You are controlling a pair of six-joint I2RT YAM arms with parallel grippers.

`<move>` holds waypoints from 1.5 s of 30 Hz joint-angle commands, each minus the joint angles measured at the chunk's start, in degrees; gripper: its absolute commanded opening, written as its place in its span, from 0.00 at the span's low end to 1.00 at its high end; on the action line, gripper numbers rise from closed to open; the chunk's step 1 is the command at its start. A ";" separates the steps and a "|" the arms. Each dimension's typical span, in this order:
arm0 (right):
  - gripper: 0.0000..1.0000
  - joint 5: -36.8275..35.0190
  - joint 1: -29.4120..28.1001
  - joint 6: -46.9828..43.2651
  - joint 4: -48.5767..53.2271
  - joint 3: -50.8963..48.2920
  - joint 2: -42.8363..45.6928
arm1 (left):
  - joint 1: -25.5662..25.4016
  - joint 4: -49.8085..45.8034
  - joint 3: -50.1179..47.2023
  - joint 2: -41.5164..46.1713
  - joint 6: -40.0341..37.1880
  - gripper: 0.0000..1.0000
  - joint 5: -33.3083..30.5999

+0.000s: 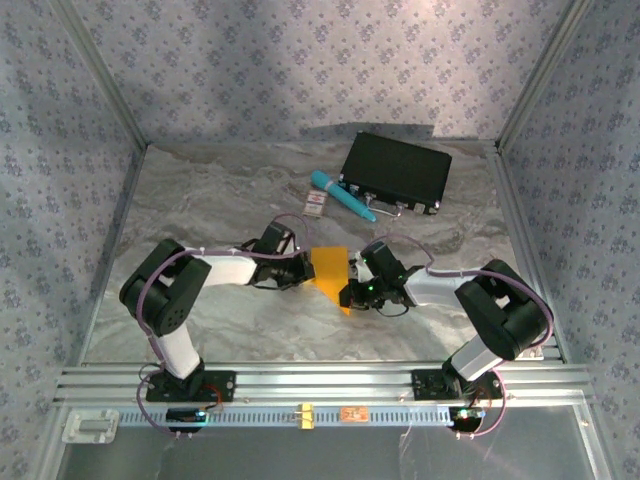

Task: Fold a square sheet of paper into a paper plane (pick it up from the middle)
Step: Third fold the triangle at the center of the table.

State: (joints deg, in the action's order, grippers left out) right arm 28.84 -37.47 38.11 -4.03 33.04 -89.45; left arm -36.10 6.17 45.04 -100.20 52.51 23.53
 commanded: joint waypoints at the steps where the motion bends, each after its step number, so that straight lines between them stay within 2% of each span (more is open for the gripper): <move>1: 0.00 -2.03 0.20 -0.77 7.20 -2.47 -1.30 | 1.82 -1.98 -0.71 -0.98 -1.93 0.06 -3.52; 10: 0.00 -2.04 0.29 -0.71 7.17 -2.48 -0.99 | 1.47 -3.06 0.20 5.68 -1.69 0.15 -4.11; 14: 0.00 -2.19 0.34 -0.73 7.16 -2.46 -0.83 | -0.93 -3.52 1.44 6.98 -2.19 0.15 -3.93; 22: 0.00 -2.14 0.38 -0.75 7.05 -2.46 -0.59 | -7.13 -2.62 4.88 1.00 -2.72 0.10 -0.61; 28: 0.00 -1.65 0.67 -1.06 7.00 -2.33 1.08 | -7.31 -4.48 6.22 -4.21 -3.09 0.06 -1.24; 34: 0.01 1.72 0.48 -1.63 6.44 1.80 3.82 | -7.10 -7.84 5.69 -5.44 -4.21 0.04 -3.40; 45: 0.04 4.17 -0.23 -3.77 4.36 8.19 -6.55 | -7.14 -7.93 5.93 -6.04 -4.61 0.03 -3.35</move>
State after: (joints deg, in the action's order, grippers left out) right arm 31.88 -37.43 35.92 -0.73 40.36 -93.67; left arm -43.35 2.98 50.98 -103.94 49.06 22.28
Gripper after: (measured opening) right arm 0.051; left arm 0.052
